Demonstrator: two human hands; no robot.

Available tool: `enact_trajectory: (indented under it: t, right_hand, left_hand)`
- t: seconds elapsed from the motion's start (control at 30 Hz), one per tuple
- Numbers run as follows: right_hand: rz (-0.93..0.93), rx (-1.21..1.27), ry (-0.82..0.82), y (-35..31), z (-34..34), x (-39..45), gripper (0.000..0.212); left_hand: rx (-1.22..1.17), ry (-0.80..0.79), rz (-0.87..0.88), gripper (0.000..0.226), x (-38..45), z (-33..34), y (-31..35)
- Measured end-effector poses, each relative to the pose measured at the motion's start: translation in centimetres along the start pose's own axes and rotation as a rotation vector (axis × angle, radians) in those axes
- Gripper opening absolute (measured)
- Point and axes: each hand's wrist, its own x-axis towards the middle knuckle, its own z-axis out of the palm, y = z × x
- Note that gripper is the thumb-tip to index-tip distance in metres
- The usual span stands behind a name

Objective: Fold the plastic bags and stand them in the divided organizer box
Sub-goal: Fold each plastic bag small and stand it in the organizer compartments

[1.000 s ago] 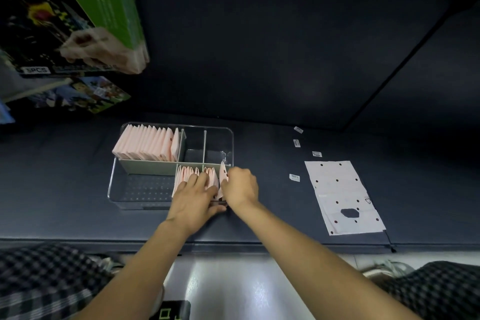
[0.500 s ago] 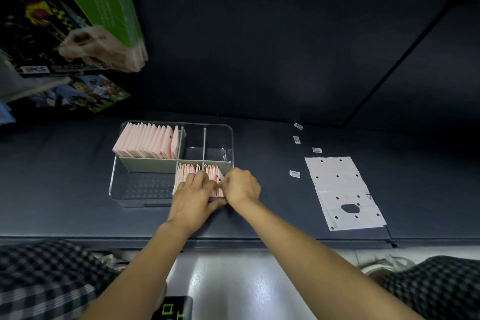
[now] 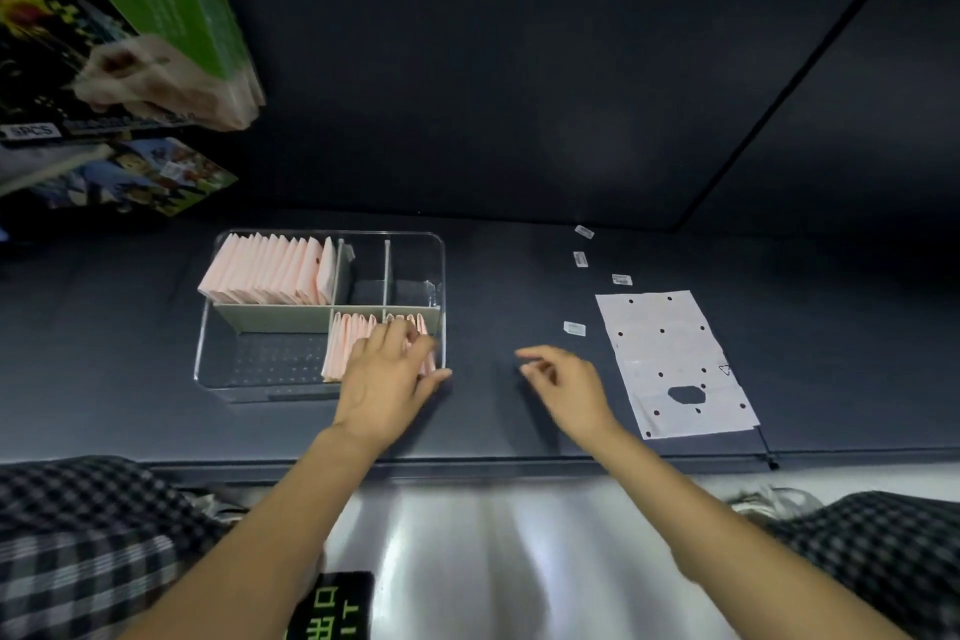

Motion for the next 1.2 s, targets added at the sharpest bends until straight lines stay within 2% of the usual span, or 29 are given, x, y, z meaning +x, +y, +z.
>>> enact_trajectory:
  t: [0.1,0.17,0.27,0.37,0.57,0.7,0.83,0.9,1.03,1.1,1.2]
  right_hand:
    - [0.140,-0.071,0.080,5.8,-3.8,-1.0,0.021]
    - [0.252,-0.148,0.095,9.1,-5.7,-2.0,0.033]
    - [0.339,-0.244,0.099,12.6,-7.2,-3.9,0.050]
    - [0.326,-0.254,0.126,14.4,-7.5,-4.9,0.049]
    - [0.224,-0.234,0.187,15.5,-7.3,-4.7,0.013]
    - [0.128,-0.268,0.238,14.5,-7.3,-4.0,0.013]
    - [-0.102,-0.339,0.214,11.3,-7.1,-3.3,0.015]
    - [-0.207,-0.356,0.154,9.6,-6.7,-3.2,0.018]
    - [-0.294,-0.370,-0.077,7.3,-4.7,-3.8,0.033]
    - [-0.296,-0.275,-0.143,6.2,-3.9,-4.2,0.033]
    - [-0.218,-0.077,-0.289,5.1,-3.0,-4.5,0.033]
  left_hand:
    - [0.011,-0.018,0.306,0.023,0.8,0.1,2.6]
    - [-0.019,-0.149,0.422,0.025,0.8,1.2,4.7]
    - [-0.002,-0.395,0.401,0.040,0.1,3.6,6.4]
    - [0.038,-0.507,0.362,0.049,-1.1,5.6,6.4]
    - [0.040,-0.532,0.329,0.054,-1.7,7.0,5.9]
    - [0.032,-0.520,0.289,0.053,-1.6,6.9,6.5]
    - [-0.106,-0.433,0.253,0.059,-0.8,6.4,8.1]
    - [-0.178,-0.392,0.245,0.064,-0.4,6.3,9.0]
    - [-0.347,-0.373,0.167,0.070,-0.4,6.7,10.2]
    - [-0.426,-0.388,0.088,0.058,-0.7,7.2,10.2]
    - [-0.475,-0.403,-0.024,0.014,-1.1,7.6,9.7]
